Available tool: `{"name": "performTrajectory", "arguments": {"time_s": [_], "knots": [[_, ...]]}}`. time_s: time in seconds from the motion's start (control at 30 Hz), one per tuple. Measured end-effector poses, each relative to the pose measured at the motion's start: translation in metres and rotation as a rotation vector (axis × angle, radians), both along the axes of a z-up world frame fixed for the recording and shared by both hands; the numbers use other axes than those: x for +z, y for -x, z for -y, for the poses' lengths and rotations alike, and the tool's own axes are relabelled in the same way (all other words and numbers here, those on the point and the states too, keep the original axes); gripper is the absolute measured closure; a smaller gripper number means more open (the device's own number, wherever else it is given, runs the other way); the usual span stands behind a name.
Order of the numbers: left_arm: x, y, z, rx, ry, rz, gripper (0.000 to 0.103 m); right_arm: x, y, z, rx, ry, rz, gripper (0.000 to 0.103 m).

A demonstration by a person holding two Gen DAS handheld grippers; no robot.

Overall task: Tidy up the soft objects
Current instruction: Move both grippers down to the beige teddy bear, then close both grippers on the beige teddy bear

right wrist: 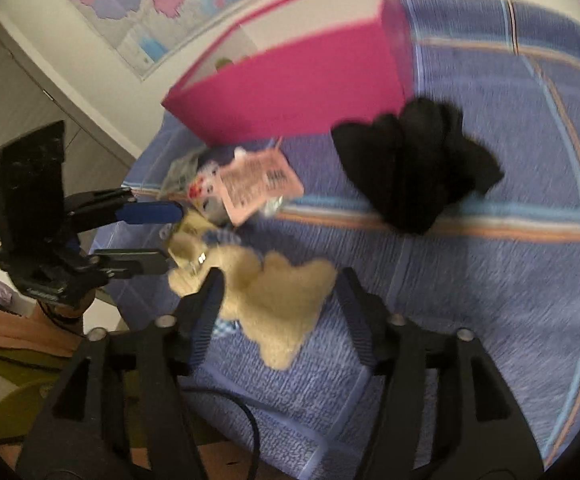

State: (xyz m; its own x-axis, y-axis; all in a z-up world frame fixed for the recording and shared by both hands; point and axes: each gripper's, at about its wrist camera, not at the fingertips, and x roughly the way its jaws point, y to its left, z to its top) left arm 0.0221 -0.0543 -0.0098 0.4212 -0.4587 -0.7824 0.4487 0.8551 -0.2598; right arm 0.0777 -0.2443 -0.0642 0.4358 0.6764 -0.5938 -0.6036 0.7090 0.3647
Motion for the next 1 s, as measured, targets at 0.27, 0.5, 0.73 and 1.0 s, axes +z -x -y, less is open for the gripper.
{"name": "performTrajectory", "arguments": {"time_s": [0.27,0.5,0.73,1.0], "knots": [[-0.016,0.004,0.005,0.0,-0.015,-0.051,0.048,-0.019,0.001,-0.002,0.012,-0.042,-0.037,0.04],[-0.015,0.007,0.012,-0.028,0.01,-0.052,0.05,-0.018,0.007,-0.003,0.005,-0.043,-0.007,0.06],[-0.005,0.006,0.012,-0.014,0.037,-0.027,0.062,0.004,0.015,-0.003,0.004,-0.064,0.056,0.062],[0.039,-0.004,-0.005,0.017,0.076,0.086,0.062,0.055,0.018,-0.004,0.015,-0.08,0.194,0.062]]}}
